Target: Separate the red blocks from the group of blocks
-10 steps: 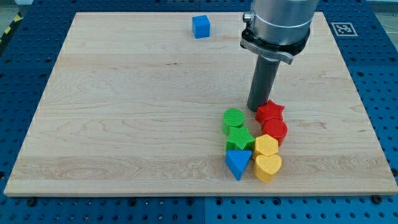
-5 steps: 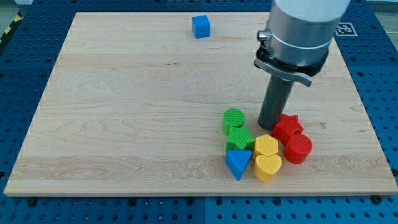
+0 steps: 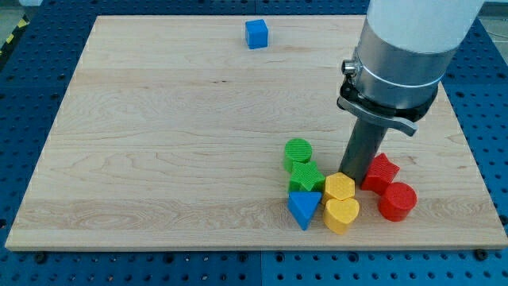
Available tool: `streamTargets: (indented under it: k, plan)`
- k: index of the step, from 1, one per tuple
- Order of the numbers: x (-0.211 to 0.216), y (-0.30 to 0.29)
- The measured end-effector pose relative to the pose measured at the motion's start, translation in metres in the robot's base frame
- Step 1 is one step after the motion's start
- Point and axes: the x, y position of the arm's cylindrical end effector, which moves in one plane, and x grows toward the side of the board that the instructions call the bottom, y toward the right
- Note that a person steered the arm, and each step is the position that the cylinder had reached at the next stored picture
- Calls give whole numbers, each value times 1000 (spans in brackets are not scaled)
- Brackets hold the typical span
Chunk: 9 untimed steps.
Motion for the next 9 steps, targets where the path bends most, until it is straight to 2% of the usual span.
streamTargets:
  k: [6, 9]
  plan:
    - [49, 29]
    - [49, 41]
